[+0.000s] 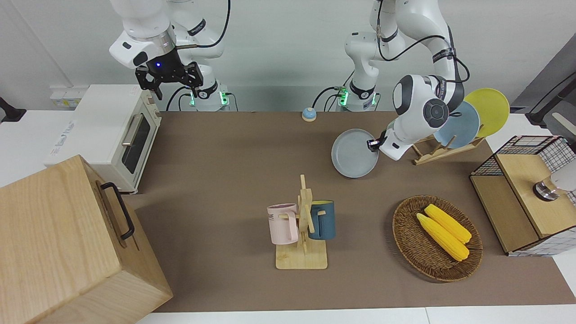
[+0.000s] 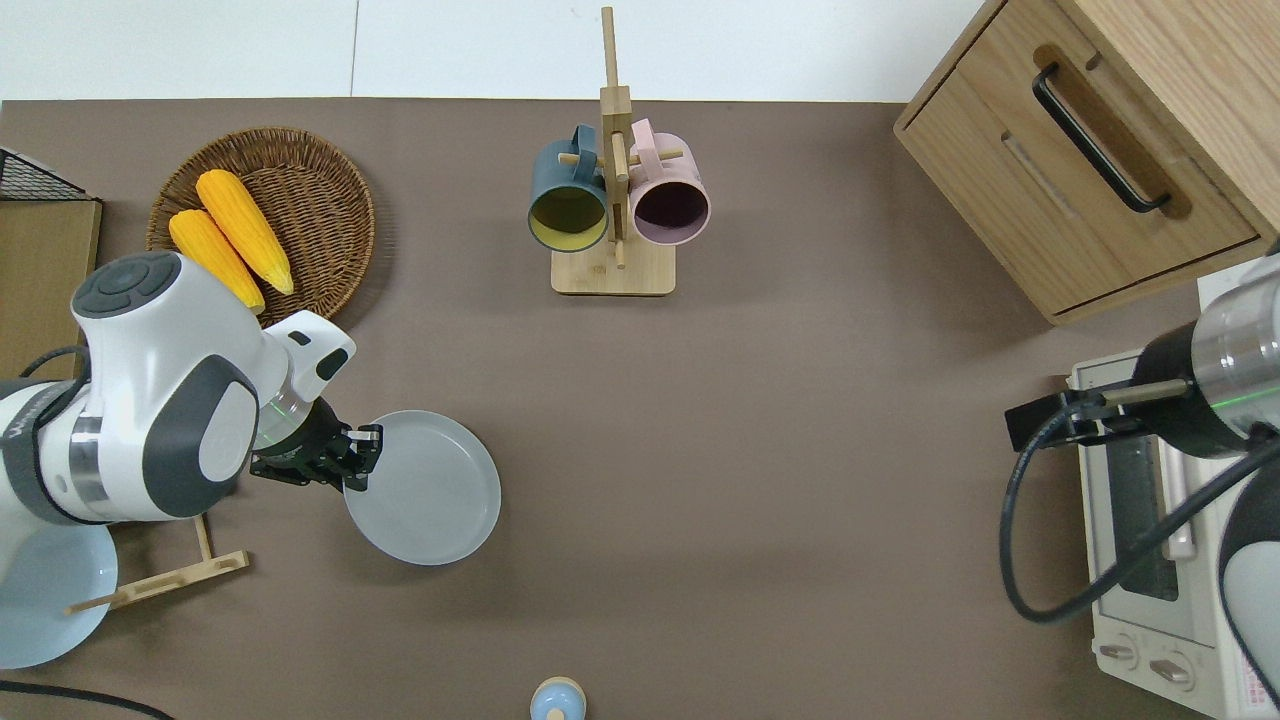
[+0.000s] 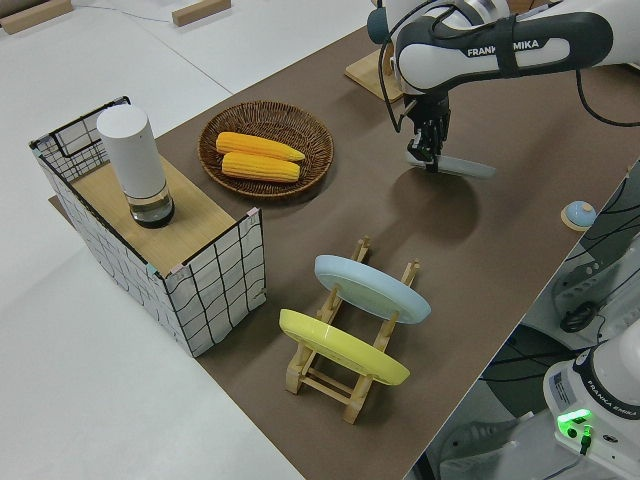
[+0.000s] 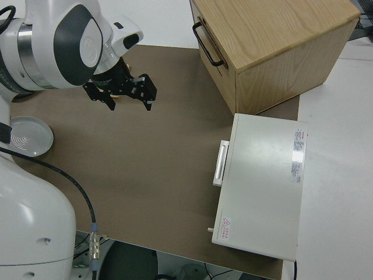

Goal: Pick gray plate from low plate rack and place it on table with left arm
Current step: 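Lift the gray plate out of the rack and set it flat on the table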

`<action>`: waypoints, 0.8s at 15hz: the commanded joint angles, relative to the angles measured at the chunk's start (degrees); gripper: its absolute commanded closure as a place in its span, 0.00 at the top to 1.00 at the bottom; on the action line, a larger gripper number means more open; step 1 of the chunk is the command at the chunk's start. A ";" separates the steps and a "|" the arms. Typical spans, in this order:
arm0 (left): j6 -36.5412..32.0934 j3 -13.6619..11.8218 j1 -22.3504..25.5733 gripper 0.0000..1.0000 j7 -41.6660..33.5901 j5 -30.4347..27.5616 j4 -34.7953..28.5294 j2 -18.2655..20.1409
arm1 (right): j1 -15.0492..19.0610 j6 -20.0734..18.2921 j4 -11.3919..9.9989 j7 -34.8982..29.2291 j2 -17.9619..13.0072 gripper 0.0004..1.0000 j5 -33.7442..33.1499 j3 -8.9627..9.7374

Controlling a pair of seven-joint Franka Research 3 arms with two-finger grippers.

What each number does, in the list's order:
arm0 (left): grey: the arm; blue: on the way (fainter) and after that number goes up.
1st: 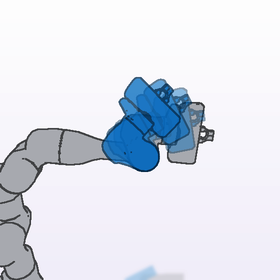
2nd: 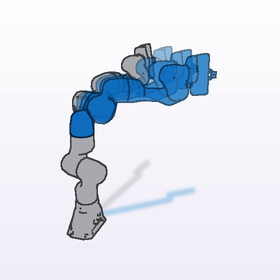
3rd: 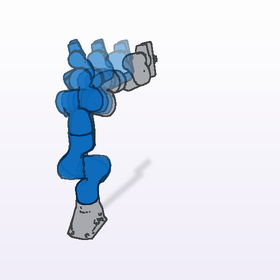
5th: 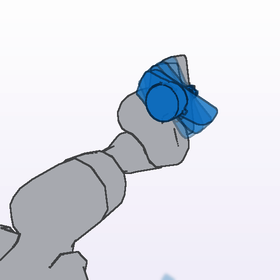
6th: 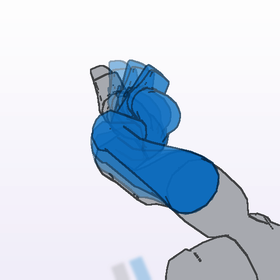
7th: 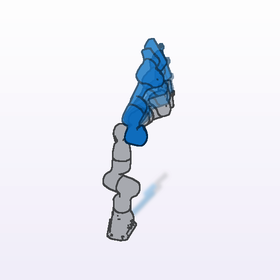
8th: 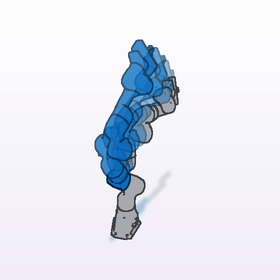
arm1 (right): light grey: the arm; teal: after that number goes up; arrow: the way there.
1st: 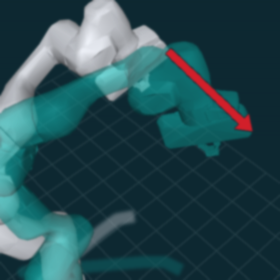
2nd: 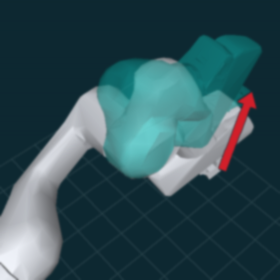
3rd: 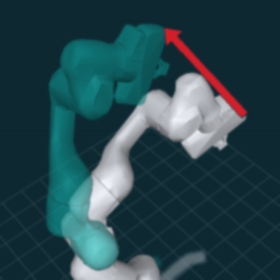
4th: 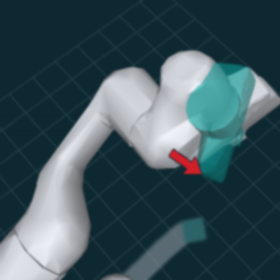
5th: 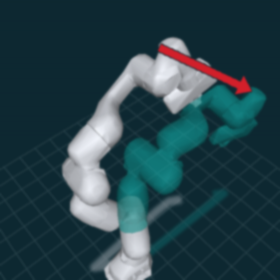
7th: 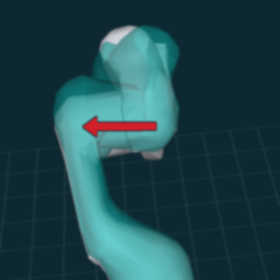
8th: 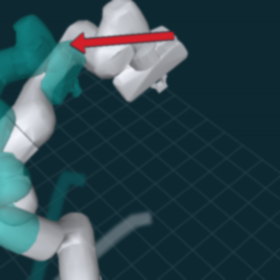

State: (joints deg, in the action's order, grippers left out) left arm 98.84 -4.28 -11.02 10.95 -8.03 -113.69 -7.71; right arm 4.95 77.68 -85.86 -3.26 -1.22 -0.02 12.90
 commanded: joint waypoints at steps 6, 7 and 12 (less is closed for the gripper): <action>-0.41 -1.70 -1.02 1.00 2.75 5.30 4.87 1.03 | 0.85 -0.87 0.35 0.19 -0.27 0.99 0.20 0.38; 0.64 -1.61 -1.11 1.00 5.20 7.05 5.75 1.20 | 0.76 -0.87 0.35 0.19 -0.27 0.99 0.20 0.38; 1.97 -1.17 -1.46 0.99 5.84 11.02 11.99 1.99 | 0.76 -0.87 0.35 0.19 -0.27 0.99 0.20 0.38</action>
State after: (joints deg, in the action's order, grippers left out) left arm 100.42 -4.92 -11.45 15.83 1.39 -104.80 -6.48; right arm 4.95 77.69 -85.86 -3.26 -1.22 -0.02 12.90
